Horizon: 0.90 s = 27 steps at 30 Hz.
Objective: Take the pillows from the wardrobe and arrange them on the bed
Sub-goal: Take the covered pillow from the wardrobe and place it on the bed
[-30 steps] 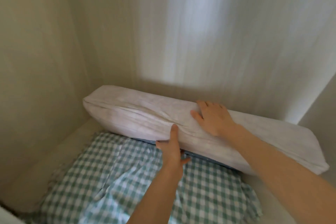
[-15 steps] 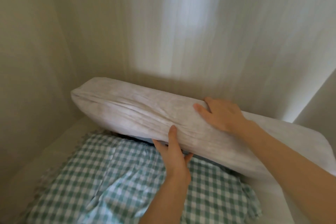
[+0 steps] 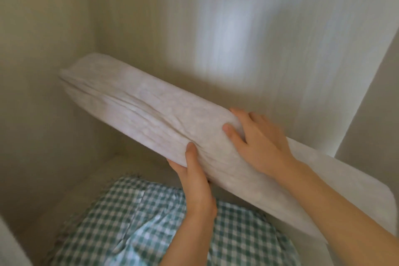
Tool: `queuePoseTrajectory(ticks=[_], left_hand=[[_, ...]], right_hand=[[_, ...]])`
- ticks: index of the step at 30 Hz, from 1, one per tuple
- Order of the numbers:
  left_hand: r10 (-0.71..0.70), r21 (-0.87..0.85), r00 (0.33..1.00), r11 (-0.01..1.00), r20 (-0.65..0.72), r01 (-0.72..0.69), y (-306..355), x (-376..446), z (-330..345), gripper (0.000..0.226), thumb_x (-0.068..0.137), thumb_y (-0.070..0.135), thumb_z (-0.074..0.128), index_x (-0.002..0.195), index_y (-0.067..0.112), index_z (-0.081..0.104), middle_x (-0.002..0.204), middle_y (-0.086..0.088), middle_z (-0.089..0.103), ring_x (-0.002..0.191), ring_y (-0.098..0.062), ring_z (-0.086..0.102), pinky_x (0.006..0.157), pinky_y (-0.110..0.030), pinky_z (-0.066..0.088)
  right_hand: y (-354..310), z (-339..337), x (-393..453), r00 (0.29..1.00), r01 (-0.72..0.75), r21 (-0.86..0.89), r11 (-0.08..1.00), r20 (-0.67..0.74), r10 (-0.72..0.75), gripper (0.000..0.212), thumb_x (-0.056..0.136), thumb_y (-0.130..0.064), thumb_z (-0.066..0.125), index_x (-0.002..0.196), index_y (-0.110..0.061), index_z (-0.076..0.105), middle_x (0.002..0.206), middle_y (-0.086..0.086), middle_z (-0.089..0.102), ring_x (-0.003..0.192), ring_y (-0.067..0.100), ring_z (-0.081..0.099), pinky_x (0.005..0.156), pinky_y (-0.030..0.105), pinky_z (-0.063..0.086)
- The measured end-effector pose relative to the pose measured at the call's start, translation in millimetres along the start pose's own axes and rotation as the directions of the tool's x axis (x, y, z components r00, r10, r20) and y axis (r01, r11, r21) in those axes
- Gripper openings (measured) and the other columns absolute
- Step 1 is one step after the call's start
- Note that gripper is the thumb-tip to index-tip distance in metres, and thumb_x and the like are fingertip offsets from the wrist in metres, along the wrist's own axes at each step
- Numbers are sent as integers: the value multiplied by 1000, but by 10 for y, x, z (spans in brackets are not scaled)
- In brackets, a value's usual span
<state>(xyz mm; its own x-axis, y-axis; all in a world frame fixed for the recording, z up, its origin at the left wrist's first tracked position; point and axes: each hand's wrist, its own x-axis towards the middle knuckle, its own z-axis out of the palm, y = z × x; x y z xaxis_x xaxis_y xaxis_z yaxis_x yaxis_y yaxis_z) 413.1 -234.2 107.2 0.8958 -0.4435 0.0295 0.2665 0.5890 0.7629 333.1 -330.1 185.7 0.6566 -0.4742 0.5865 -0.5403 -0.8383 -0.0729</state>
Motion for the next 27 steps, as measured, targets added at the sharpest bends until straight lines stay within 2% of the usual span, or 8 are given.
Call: queuePoseTrajectory(ticks=[3, 6, 8, 10, 11, 16, 22, 27], left_hand=[[154, 25, 987, 988, 45, -155, 268, -165, 36, 63, 86, 58, 59, 141, 63, 28, 143, 19, 52, 124, -6, 57, 105, -44, 48], [321, 134, 944, 934, 82, -330, 480, -506, 29, 75, 85, 50, 66, 145, 61, 21, 150, 25, 41, 128, 4, 49, 106, -34, 44], [449, 191, 889, 868, 92, -459, 578, -721, -10, 85, 83, 42, 68, 149, 55, 16, 149, 34, 34, 128, 15, 43, 101, -18, 42], [506, 234, 851, 818, 139, -525, 657, -716, -25, 90, 84, 35, 68, 153, 48, 12, 141, 49, 30, 126, 23, 37, 95, -5, 38], [518, 257, 841, 800, 157, -542, 703, -769, -23, 90, 84, 32, 68, 154, 46, 12, 140, 51, 27, 128, 24, 35, 97, -4, 36], [602, 252, 781, 740, 164, -623, 885, -1439, -23, 84, 88, 31, 66, 153, 48, 15, 151, 36, 27, 135, 16, 34, 107, -11, 36], [668, 245, 732, 693, 136, -678, 1090, -2215, -55, 78, 92, 33, 63, 153, 47, 17, 153, 31, 29, 135, 13, 37, 103, -9, 39], [737, 271, 666, 623, 110, -734, 1229, -2846, -150, 69, 95, 28, 56, 154, 43, 22, 139, 45, 36, 130, 18, 39, 96, -4, 39]], right_hand=[[-239, -286, -227, 998, 29, -1, 1000, -51, -29, 65, 91, -63, 18, 150, -35, 18, 125, 4, 54, 98, 30, 54, 85, 45, 46], [-427, -524, -581, 997, 40, 27, 999, -67, -38, 66, 89, -66, 19, 150, -44, 8, 140, 4, 42, 97, 30, 52, 85, 45, 44], [-540, -645, -807, 997, 43, 51, 998, -71, -39, 66, 88, -66, 21, 149, -47, 7, 149, 7, 34, 103, 32, 50, 89, 46, 43], [-648, -668, -860, 996, 2, 108, 994, -92, 8, 67, 87, -65, 24, 149, -47, 13, 152, 9, 31, 108, 34, 48, 91, 46, 43], [-674, -718, -919, 994, -9, 136, 991, -105, 24, 67, 86, -64, 26, 149, -46, 16, 152, 10, 32, 109, 35, 48, 91, 46, 43], [-706, -1165, -1375, 980, 24, 231, 973, -199, 23, 63, 88, -60, 36, 148, -42, 29, 147, 13, 39, 110, 39, 48, 91, 50, 44], [-766, -1716, -1906, 963, 100, 262, 960, -268, -27, 58, 89, -50, 42, 146, -39, 34, 148, 12, 38, 112, 40, 46, 90, 50, 40], [-799, -2055, -2349, 957, 182, 361, 915, -279, -81, 58, 90, -47, 43, 147, -40, 32, 150, 10, 34, 115, 38, 43, 91, 50, 38]])
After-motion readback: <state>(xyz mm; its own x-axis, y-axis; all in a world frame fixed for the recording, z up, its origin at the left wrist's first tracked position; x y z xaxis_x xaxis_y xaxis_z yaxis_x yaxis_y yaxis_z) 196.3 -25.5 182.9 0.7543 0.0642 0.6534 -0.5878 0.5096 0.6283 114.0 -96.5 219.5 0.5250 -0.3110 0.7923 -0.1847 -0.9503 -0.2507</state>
